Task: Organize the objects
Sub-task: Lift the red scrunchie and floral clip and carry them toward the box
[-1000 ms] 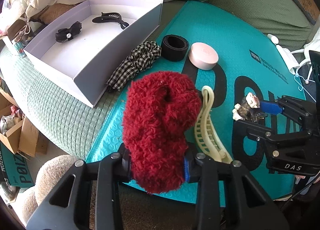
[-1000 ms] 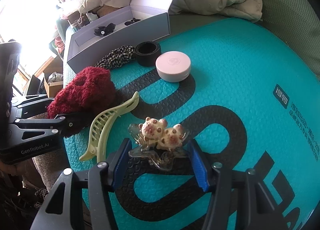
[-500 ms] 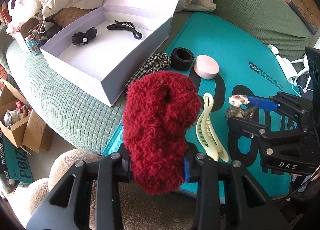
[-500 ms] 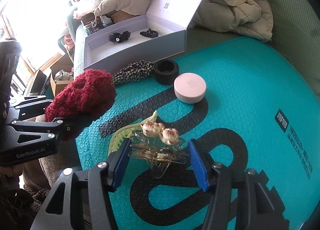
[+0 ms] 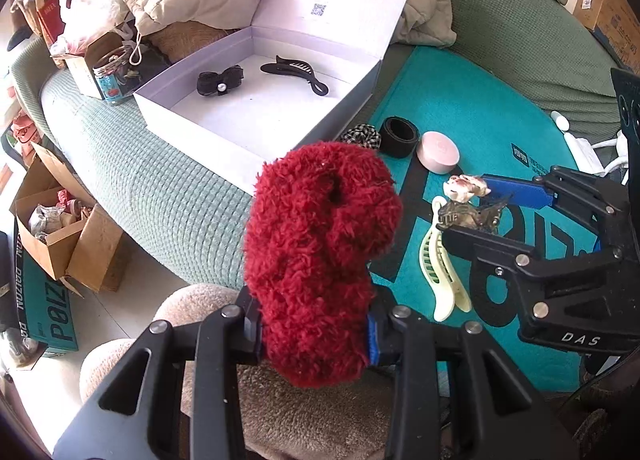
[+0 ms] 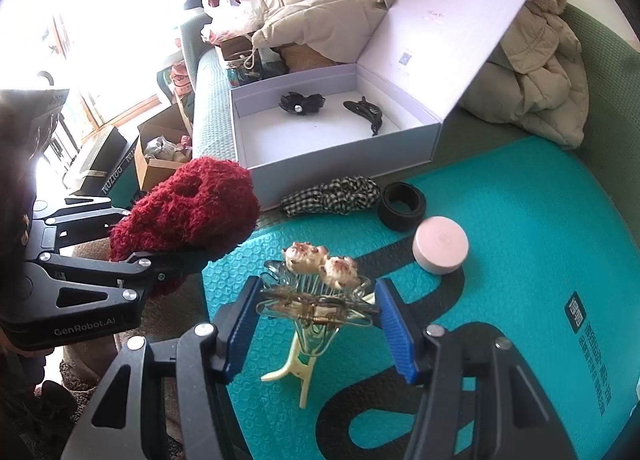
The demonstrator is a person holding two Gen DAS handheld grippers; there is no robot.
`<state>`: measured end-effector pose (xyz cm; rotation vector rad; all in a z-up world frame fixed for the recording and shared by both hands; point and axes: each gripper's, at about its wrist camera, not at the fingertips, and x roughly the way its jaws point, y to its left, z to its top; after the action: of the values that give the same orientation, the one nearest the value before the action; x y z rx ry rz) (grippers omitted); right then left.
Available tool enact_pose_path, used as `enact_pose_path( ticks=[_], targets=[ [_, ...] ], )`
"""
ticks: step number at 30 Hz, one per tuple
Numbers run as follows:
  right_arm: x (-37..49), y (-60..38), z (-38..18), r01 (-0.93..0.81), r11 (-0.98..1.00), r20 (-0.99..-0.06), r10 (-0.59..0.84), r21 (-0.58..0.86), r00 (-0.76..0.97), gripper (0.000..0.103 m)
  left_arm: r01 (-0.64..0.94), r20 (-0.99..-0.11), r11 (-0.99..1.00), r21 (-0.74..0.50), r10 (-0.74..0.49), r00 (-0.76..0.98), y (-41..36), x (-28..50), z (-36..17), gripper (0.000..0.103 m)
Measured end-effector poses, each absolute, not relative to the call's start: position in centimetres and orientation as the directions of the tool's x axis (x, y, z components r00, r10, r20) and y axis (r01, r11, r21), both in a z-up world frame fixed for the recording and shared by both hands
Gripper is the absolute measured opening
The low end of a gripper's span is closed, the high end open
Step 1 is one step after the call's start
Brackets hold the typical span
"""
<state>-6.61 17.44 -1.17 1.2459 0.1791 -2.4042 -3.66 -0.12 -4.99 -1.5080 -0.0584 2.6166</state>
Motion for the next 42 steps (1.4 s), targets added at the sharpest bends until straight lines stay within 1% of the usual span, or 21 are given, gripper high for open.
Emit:
enact_pose_path(
  ticks=[3, 13, 22, 29, 42],
  targets=[
    [-6.6, 16.3, -0.7, 0.456, -0.887, -0.799, -0.327, 0.075, -0.505, 0.059, -0.064, -0.858, -0.993, -0.104, 0.122, -0.498, -1.0, -3.3, -4.3, 0.033],
    [-7.0, 13.7, 1.5, 0.519, -0.854, -0.772, -0.355, 0.039, -0.527, 0.059, -0.04, -0.838, -0.997, -0.073, 0.083, -0.54, -2.7, -3.2, -1.3, 0.033],
    [-8.3, 12.8, 3.7, 0.543, -0.84, -0.744, -0.371, 0.014, -0.555, 0.059, -0.056, -0.828, -0.996, -0.076, 0.094, -0.553, -3.3, -5.1, 0.4, 0.033],
    [-10.3, 12.1, 4.2, 0.558, -0.83, -0.738, -0.379, 0.004, -0.559, 0.059, -0.07, -0.832, -0.995, -0.076, 0.102, -0.546, -3.9, -7.9, 0.5, 0.033],
    [-15.1, 11.6, 3.7, 0.558, -0.829, -0.737, -0.383, 0.009, -0.557, 0.059, -0.07, -0.847, -0.995, -0.077, 0.102, -0.521, -6.0, -14.0, -0.9, 0.033]
  ],
)
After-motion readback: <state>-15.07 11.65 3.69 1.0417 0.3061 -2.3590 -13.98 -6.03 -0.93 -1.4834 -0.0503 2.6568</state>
